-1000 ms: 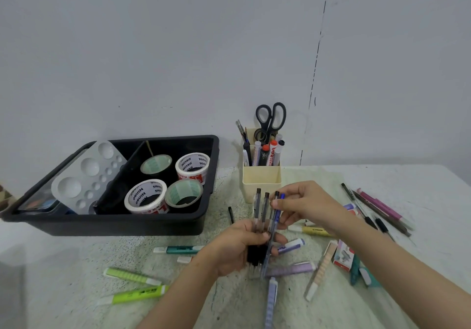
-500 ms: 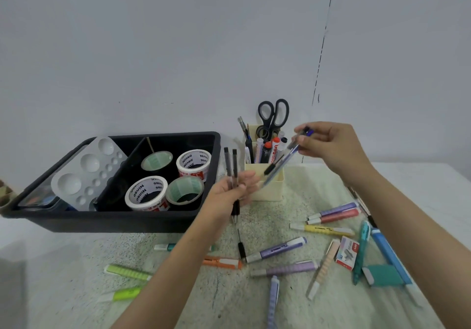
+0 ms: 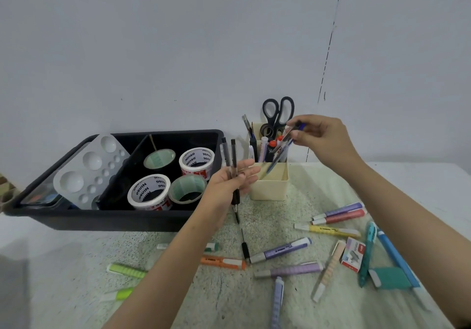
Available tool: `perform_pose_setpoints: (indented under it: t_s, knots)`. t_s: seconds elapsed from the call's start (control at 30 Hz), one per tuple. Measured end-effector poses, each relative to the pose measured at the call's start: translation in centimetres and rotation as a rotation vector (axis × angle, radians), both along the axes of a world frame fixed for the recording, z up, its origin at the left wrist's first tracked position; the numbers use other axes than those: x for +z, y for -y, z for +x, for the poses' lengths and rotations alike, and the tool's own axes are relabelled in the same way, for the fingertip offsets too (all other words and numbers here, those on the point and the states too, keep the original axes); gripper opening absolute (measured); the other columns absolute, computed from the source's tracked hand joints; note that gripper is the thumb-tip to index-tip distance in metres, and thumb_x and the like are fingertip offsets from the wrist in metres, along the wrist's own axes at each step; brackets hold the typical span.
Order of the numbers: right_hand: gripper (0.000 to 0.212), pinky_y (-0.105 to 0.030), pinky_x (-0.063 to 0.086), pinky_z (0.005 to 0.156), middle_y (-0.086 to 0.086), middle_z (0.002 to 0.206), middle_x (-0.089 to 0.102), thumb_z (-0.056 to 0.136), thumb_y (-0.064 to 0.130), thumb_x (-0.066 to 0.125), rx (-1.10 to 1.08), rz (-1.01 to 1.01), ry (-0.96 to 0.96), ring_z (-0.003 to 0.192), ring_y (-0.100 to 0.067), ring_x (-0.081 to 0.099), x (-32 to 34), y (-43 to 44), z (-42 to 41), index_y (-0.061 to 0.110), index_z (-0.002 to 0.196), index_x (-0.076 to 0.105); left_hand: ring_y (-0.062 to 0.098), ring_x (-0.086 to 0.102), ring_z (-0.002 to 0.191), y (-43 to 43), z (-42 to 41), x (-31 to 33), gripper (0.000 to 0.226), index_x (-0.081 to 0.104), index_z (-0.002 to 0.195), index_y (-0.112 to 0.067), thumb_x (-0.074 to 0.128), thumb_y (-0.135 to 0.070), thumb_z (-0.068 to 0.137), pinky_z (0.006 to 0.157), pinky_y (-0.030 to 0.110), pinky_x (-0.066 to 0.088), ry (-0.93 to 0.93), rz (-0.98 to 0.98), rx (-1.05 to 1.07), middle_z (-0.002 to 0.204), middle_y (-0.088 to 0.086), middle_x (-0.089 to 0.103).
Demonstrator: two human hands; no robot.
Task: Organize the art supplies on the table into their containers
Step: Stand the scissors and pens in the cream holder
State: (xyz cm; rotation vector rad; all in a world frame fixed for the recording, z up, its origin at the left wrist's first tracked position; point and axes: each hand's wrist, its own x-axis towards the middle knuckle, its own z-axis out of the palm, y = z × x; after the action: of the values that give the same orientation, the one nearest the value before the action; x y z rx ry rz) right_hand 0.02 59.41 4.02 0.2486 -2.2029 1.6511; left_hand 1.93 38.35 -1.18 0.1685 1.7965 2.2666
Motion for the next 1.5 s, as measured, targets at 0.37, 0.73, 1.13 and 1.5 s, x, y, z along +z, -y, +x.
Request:
perform_pose_setpoints:
  t_s: [0.37, 0.73, 1.13, 1.5]
  knots:
    - [0.024, -0.017, 0.048, 0.081, 0.006, 0.097, 0.069, 0.081, 0.007, 0.069, 0.075, 0.574, 0.172, 0.086, -0.005, 0.061, -1.8, -0.4, 0.4, 0.024, 0.097, 0.072, 0.018, 0.064, 0.106, -0.1, -0.4, -0.1, 0.034, 0.063, 0.110, -0.016, 0.037, 0.002, 0.097, 0.092, 0.029, 0.050, -0.033, -0.036, -0.086, 0.113, 0.003, 0.069]
    - [0.014, -0.004, 0.039, 0.065, 0.009, 0.075, 0.069, 0.082, 0.014, 0.071, 0.135, 0.204, 0.057, 0.070, 0.008, 0.060, 0.6, 3.8, 1.7, 0.028, 0.086, 0.069, 0.017, 0.064, 0.099, -0.9, -1.0, 0.7, 0.031, 0.056, 0.122, -0.008, 0.038, -0.002, 0.098, 0.088, 0.032, 0.048, -0.066, -0.212, -0.386, 0.116, 0.008, 0.066]
    - [0.010, -0.004, 0.036, 0.065, 0.013, 0.079, 0.068, 0.085, 0.013, 0.067, -0.250, 0.138, -0.151, 0.073, 0.003, 0.058, 0.0, 1.7, 0.5, 0.022, 0.089, 0.070, 0.005, 0.037, 0.051, -0.8, -2.7, 1.9, 0.017, 0.052, 0.098, -0.019, 0.038, -0.008, 0.100, 0.049, 0.019, 0.032, -0.130, -0.013, 0.193, 0.069, -0.001, 0.050]
    - [0.011, -0.034, 0.035, 0.075, 0.008, 0.075, 0.066, 0.079, 0.018, 0.068, -0.183, 0.867, -0.222, 0.082, -0.020, 0.053, -3.5, 2.4, 0.1, 0.021, 0.089, 0.065, 0.004, 0.048, 0.072, -1.4, -3.6, 1.9, 0.019, 0.055, 0.095, -0.021, 0.045, -0.005, 0.096, 0.069, 0.016, 0.043, -0.239, -0.092, 0.328, 0.082, -0.005, 0.055]
